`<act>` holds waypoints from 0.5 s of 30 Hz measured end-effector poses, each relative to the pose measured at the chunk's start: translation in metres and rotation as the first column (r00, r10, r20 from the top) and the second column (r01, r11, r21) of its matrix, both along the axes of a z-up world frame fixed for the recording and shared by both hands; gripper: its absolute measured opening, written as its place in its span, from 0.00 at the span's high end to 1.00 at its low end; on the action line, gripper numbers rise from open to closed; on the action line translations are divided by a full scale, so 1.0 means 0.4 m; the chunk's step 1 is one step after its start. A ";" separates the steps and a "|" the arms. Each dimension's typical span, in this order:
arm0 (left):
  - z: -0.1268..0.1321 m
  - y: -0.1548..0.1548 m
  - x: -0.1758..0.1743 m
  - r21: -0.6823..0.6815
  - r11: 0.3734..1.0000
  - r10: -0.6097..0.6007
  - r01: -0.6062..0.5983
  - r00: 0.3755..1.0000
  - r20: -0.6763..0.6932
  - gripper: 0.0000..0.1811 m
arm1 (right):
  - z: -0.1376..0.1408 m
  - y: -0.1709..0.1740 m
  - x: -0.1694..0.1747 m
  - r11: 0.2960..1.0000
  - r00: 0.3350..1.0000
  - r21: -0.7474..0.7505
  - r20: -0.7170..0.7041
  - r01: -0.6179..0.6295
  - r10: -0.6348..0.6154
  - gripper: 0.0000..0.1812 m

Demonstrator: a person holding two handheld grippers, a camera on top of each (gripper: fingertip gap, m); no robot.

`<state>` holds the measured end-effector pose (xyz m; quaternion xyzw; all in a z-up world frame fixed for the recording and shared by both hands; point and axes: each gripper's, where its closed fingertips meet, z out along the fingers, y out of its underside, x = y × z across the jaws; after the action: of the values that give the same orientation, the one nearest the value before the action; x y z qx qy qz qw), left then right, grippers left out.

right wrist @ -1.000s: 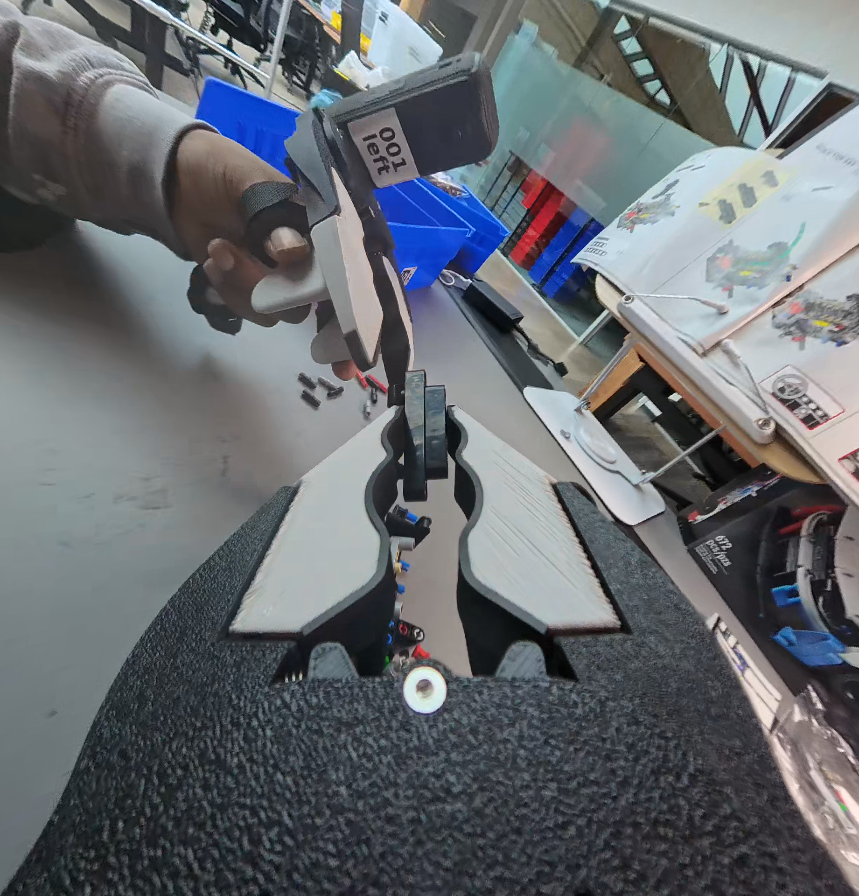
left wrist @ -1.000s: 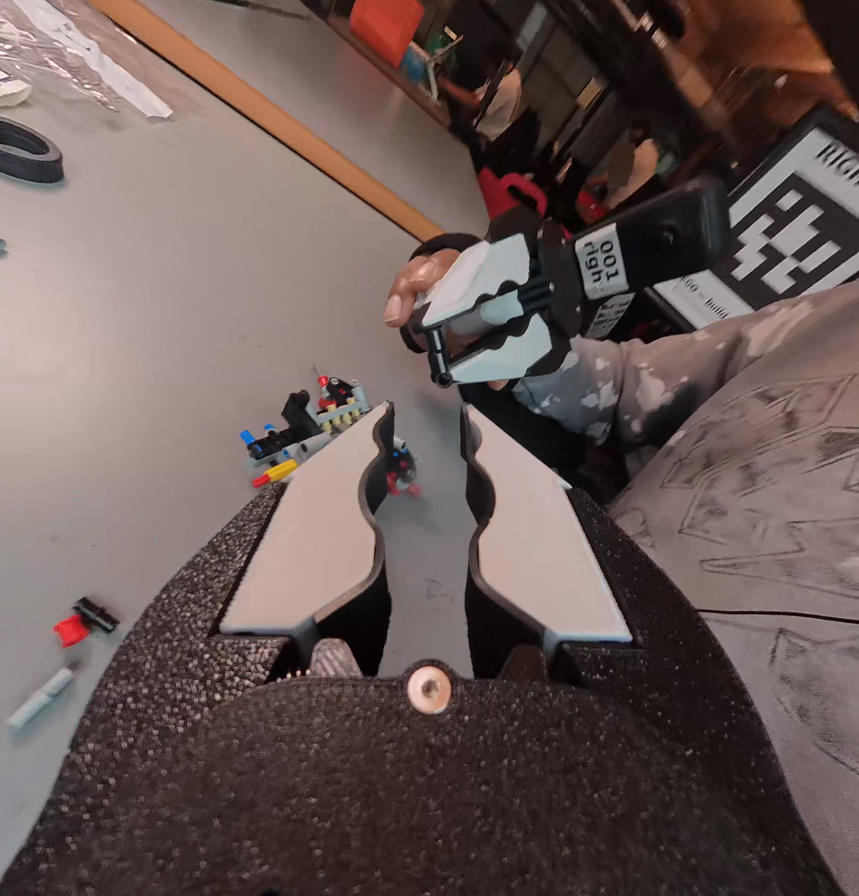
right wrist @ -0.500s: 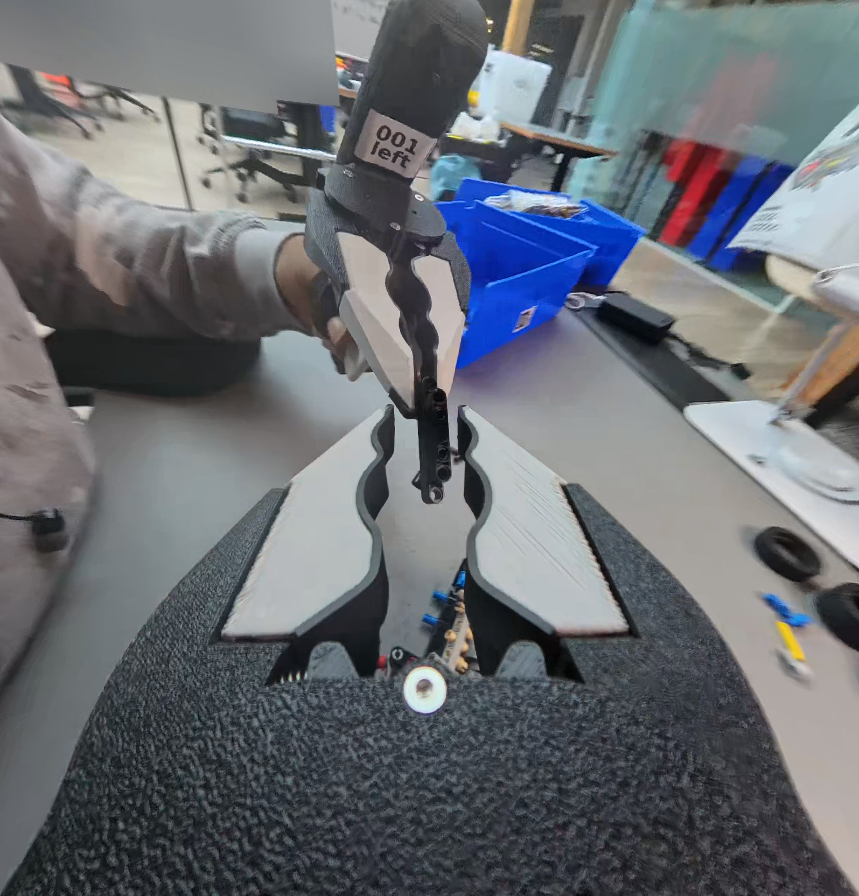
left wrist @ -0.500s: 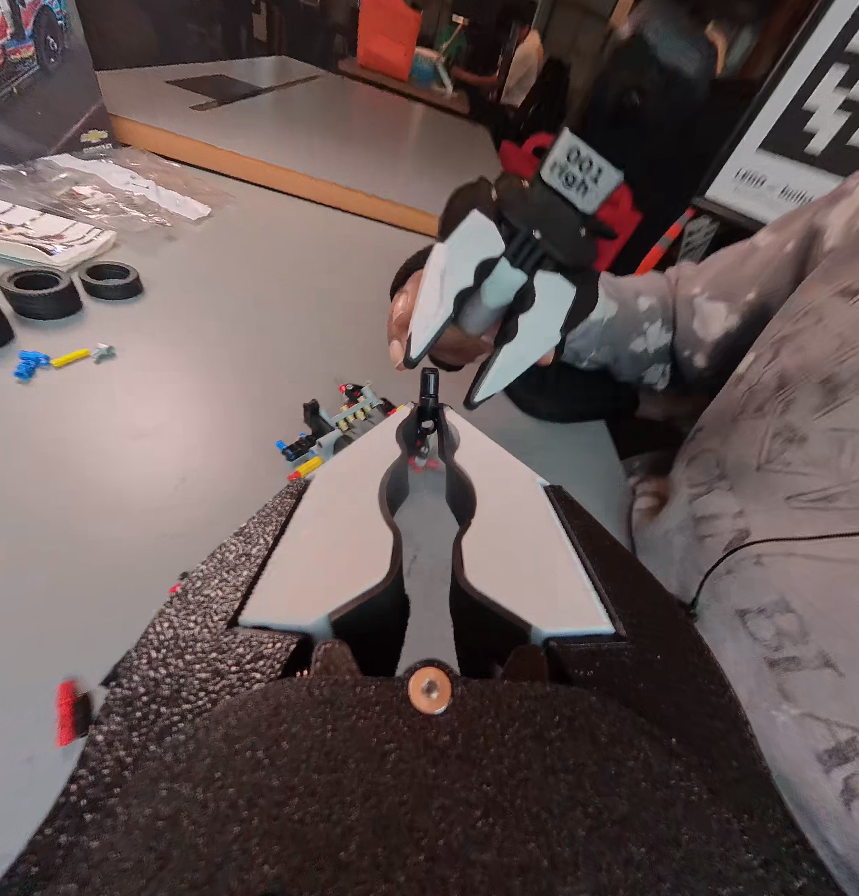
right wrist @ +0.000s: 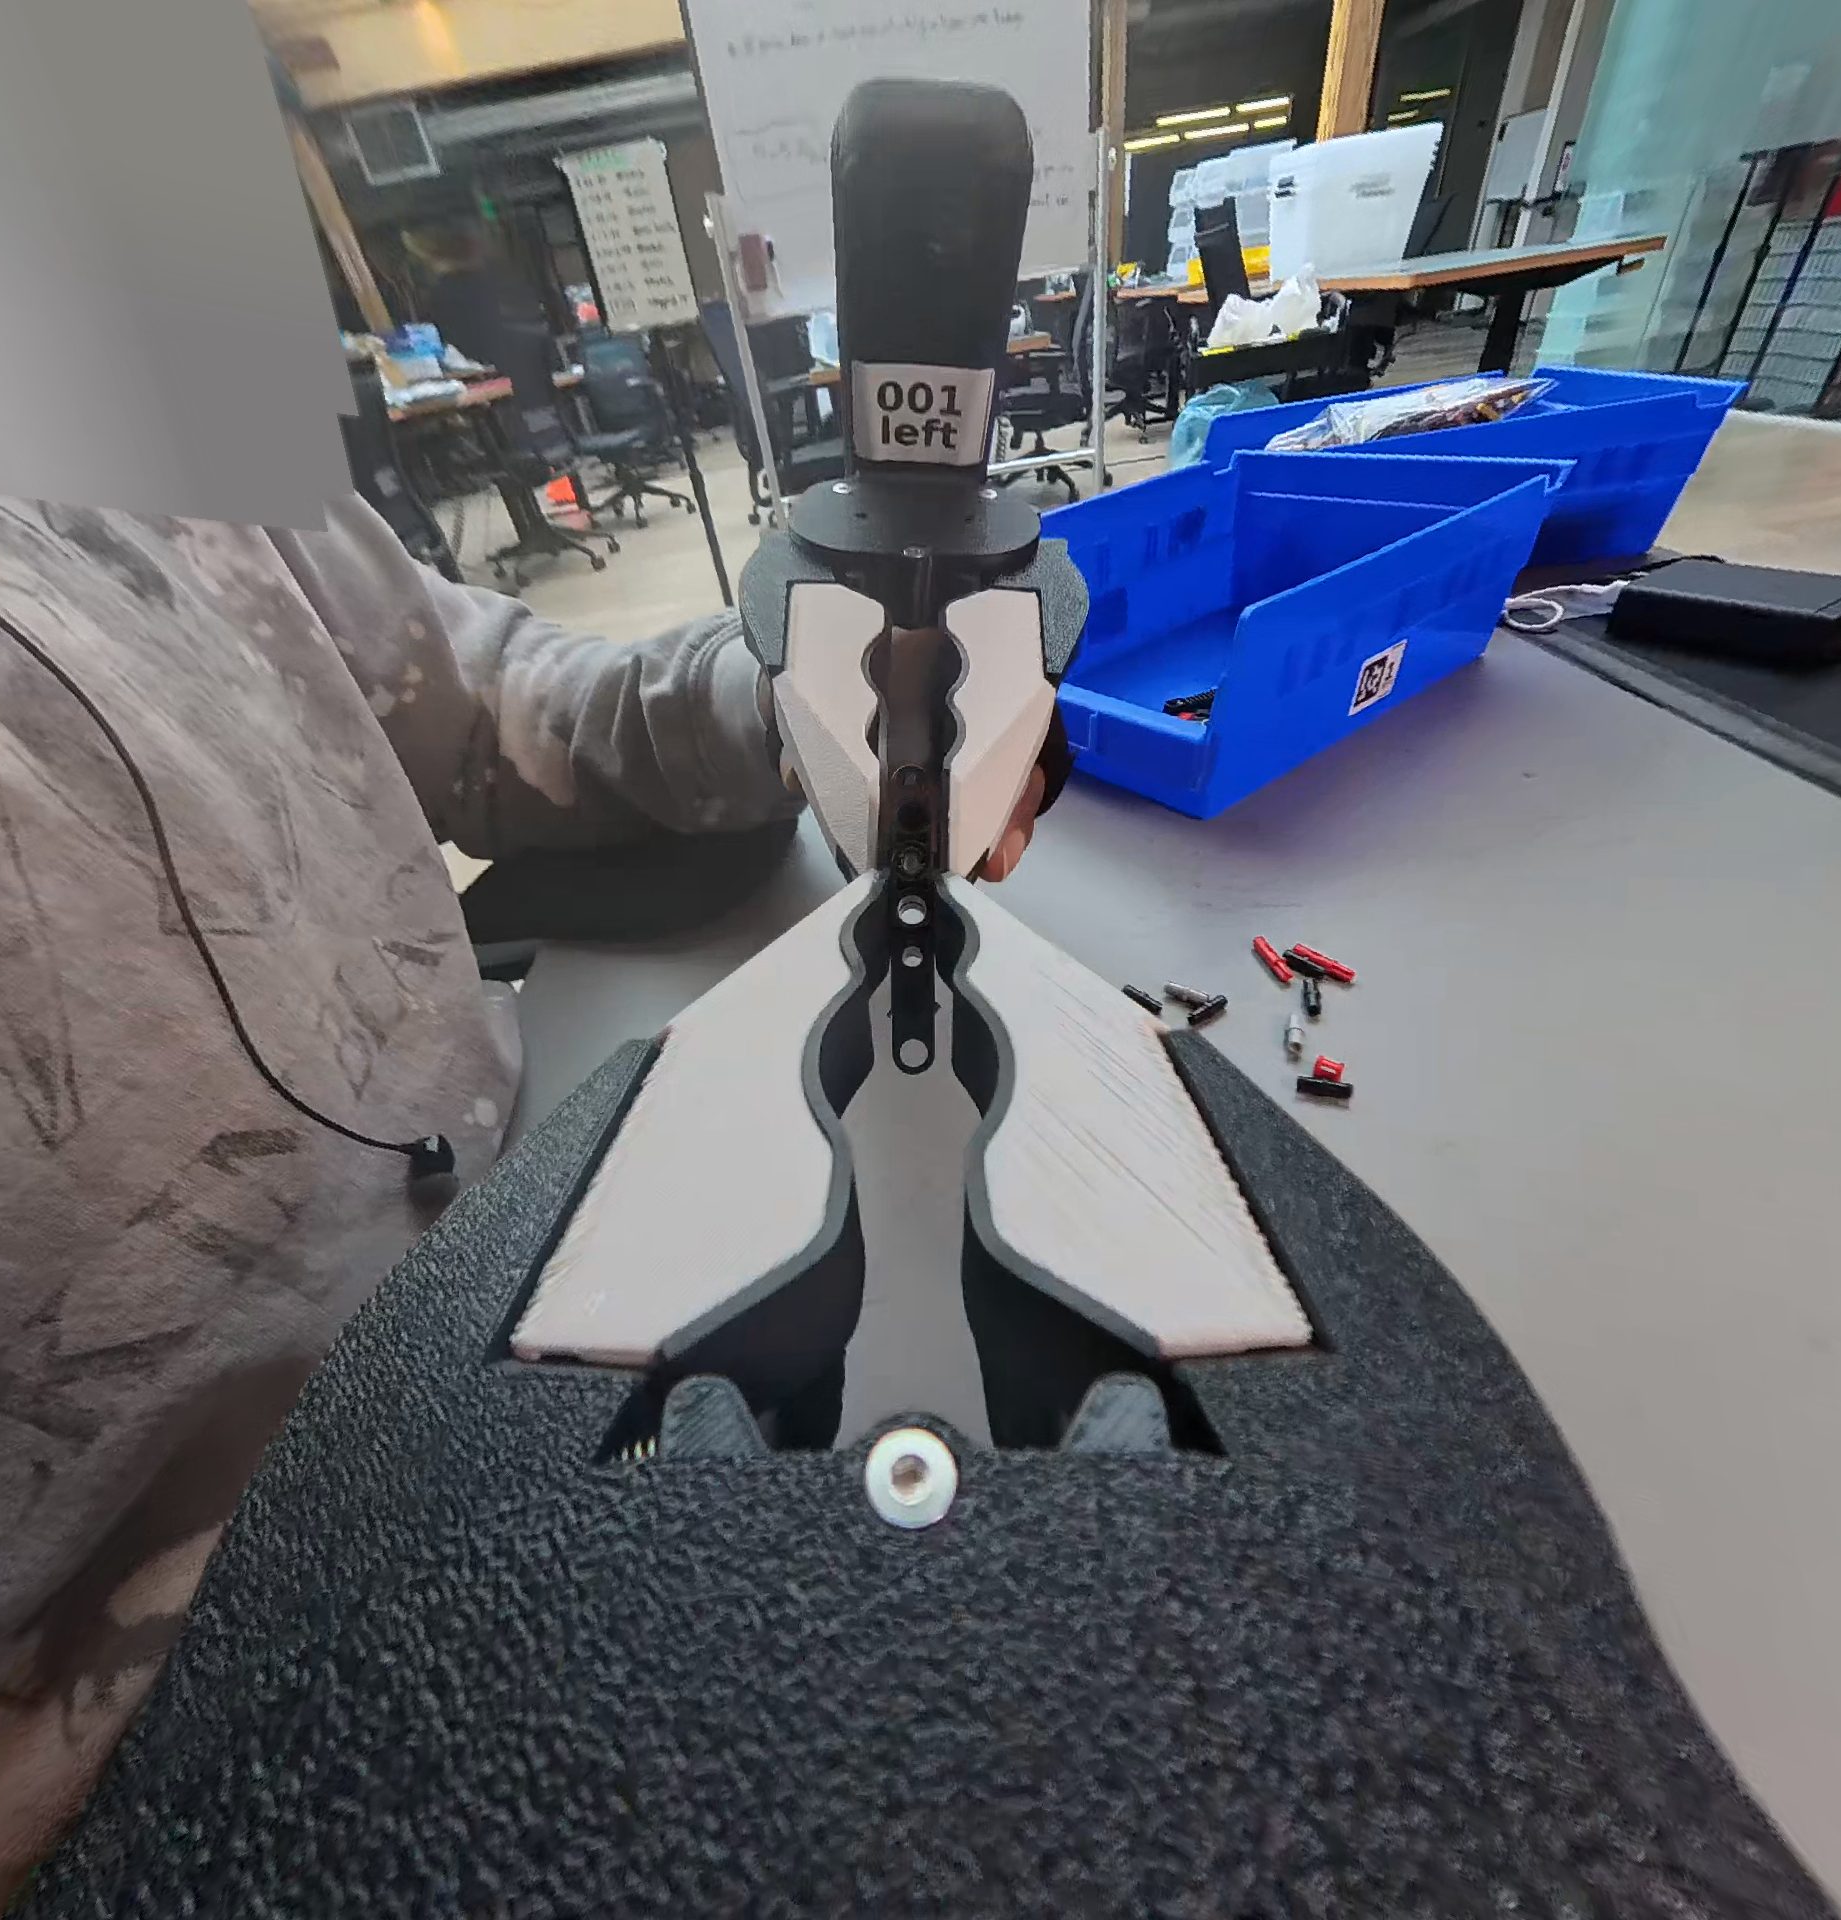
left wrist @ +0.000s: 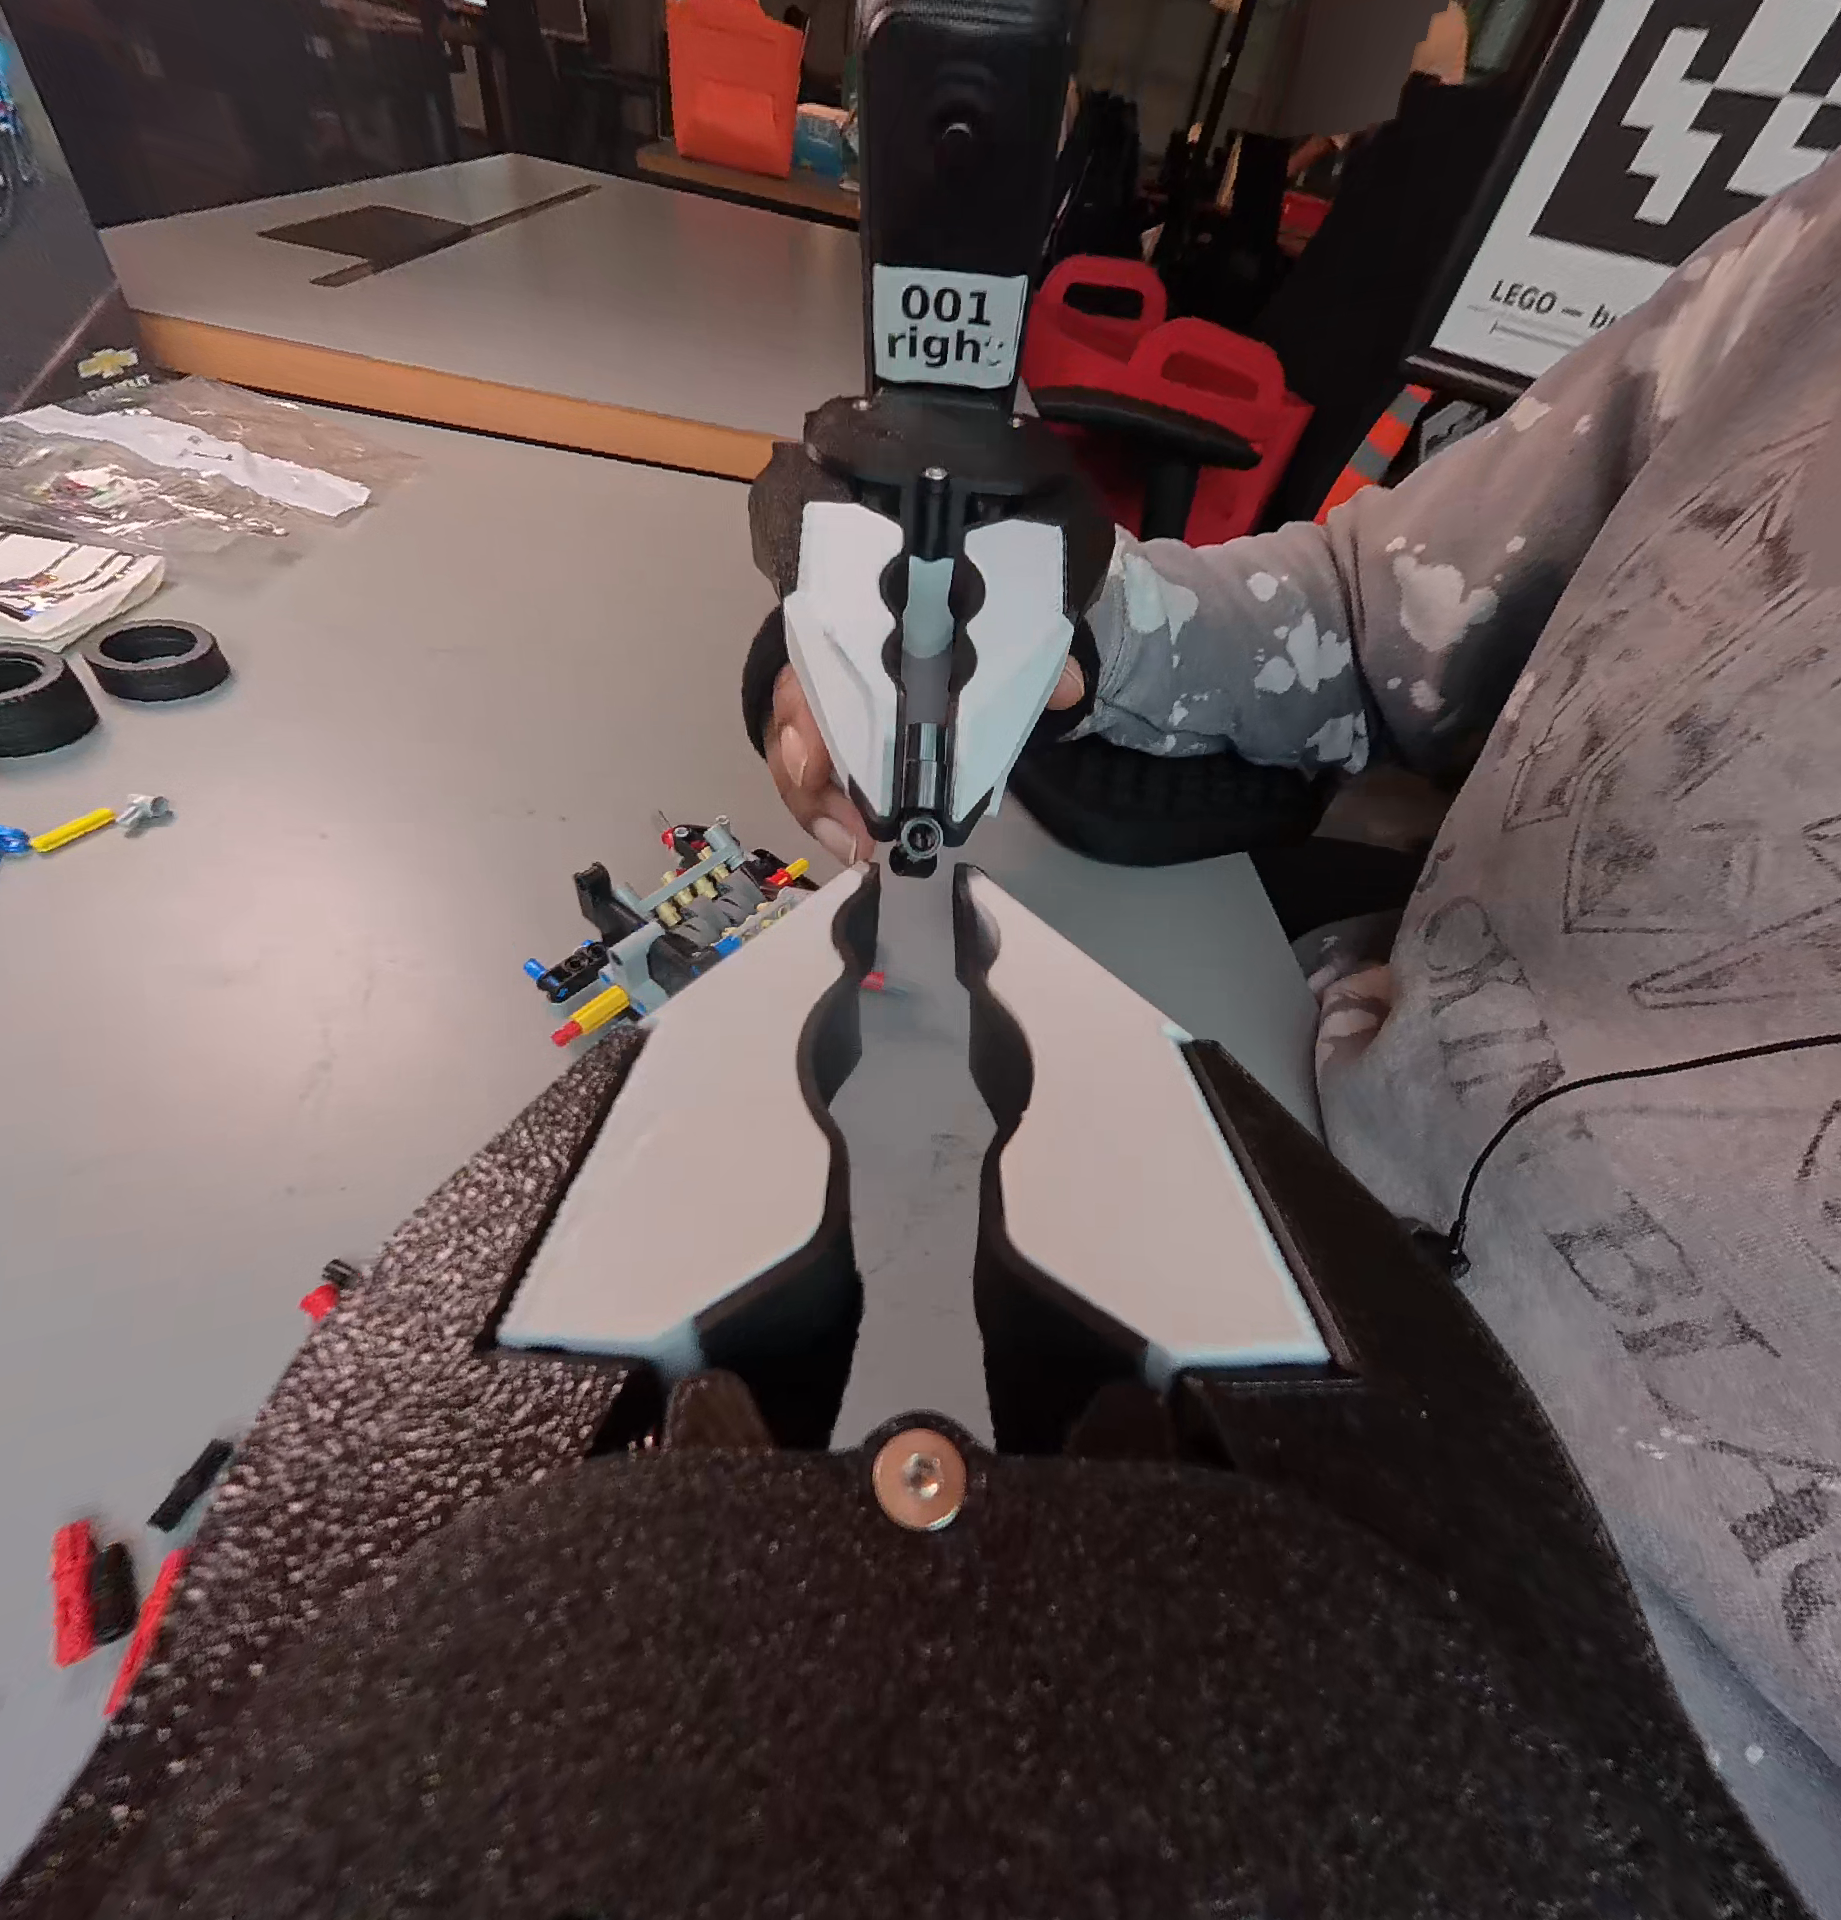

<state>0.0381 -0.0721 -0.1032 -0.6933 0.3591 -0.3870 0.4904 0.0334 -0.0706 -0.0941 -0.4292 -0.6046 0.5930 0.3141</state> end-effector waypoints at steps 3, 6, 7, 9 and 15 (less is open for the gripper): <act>0.015 0.009 0.006 -0.034 0.999 0.004 -0.001 0.995 0.100 0.99 | 0.013 0.010 -0.002 0.994 1.000 -0.106 -0.009 -0.014 0.013 0.96; 0.016 0.021 -0.001 -0.060 0.998 0.023 -0.014 0.989 0.147 1.00 | 0.031 0.025 0.001 0.974 0.999 -0.223 -0.030 -0.027 0.021 0.96; 0.014 0.025 -0.004 -0.065 0.998 0.031 -0.021 0.988 0.152 0.98 | 0.034 0.030 0.002 0.966 0.999 -0.258 -0.033 -0.032 0.025 0.96; 0.024 0.027 -0.006 -0.077 0.997 0.033 -0.019 0.982 0.188 0.93 | 0.031 0.037 0.001 0.960 0.999 -0.280 -0.027 -0.028 0.021 0.96; 0.036 0.030 -0.004 -0.082 0.996 0.045 -0.027 0.974 0.221 0.96 | 0.001 0.020 -0.012 0.975 1.000 -0.223 0.010 -0.019 0.022 0.96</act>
<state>0.0363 -0.0600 -0.0889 -0.6708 0.2736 -0.4671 0.5068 0.0286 -0.0627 -0.0936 -0.4592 -0.5408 0.6574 0.2540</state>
